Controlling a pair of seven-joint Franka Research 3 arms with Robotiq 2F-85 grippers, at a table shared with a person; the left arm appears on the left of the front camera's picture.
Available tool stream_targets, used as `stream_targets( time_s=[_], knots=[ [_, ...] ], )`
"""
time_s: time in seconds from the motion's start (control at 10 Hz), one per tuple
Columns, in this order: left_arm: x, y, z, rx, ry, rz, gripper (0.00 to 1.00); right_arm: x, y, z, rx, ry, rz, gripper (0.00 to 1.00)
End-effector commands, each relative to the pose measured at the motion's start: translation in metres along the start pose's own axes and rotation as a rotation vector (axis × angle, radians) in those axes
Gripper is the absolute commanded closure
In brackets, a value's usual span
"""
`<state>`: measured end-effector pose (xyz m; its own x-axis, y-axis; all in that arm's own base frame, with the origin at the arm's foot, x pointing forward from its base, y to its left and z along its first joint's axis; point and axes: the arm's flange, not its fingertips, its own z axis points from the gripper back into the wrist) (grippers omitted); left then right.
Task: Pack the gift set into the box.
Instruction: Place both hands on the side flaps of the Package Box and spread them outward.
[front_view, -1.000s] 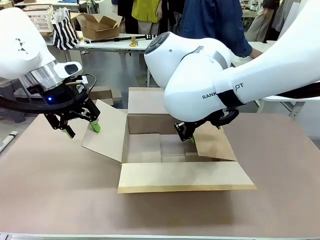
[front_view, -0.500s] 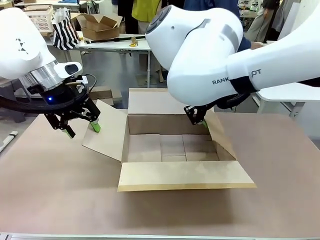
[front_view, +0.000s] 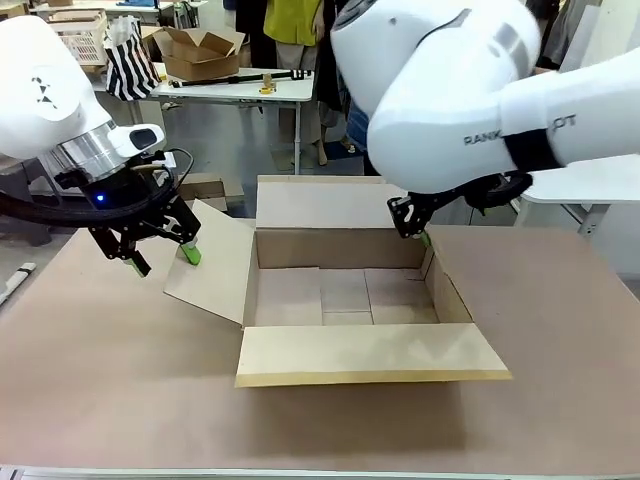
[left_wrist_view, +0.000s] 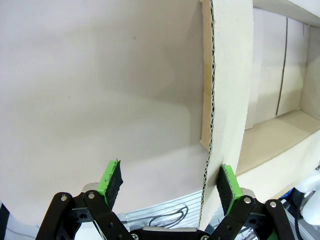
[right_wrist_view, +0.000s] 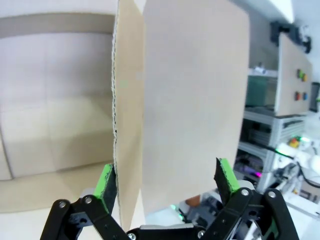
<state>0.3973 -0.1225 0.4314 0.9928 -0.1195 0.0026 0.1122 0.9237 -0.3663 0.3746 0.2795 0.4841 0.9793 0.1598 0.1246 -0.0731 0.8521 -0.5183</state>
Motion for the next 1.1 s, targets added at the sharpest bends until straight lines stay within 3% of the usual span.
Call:
stream_targets(
  time_s=[0.0, 0.3, 0.5, 0.6, 0.8, 0.9, 1.0],
  knots=[
    [0.001, -0.001, 0.002, 0.017, 0.001, 0.012, 0.0, -0.017, -0.029, -0.012, 0.054, 0.006, -0.022, 0.0],
    [0.001, -0.001, 0.002, 0.017, 0.001, 0.012, 0.0, -0.03, -0.055, -0.032, 0.094, 0.01, -0.09, 0.0],
    [0.001, -0.001, 0.002, 0.017, 0.001, 0.012, 0.0, -0.03, -0.072, -0.054, 0.154, 0.01, -0.209, 0.0],
    [0.001, -0.001, 0.002, 0.017, 0.001, 0.012, 0.0, -0.025, -0.055, -0.029, 0.061, 0.014, -0.107, 0.0],
    [0.001, -0.001, 0.002, 0.017, 0.001, 0.012, 0.0, -0.025, -0.055, -0.029, 0.061, 0.014, -0.107, 0.0],
    [0.001, -0.001, 0.002, 0.017, 0.001, 0.012, 0.0, -0.027, -0.06, -0.038, 0.079, 0.013, -0.135, 0.0],
    [0.001, -0.001, 0.002, 0.017, 0.001, 0.012, 0.0, -0.029, -0.088, -0.051, 0.237, 0.05, -0.218, 0.0]
  ],
)
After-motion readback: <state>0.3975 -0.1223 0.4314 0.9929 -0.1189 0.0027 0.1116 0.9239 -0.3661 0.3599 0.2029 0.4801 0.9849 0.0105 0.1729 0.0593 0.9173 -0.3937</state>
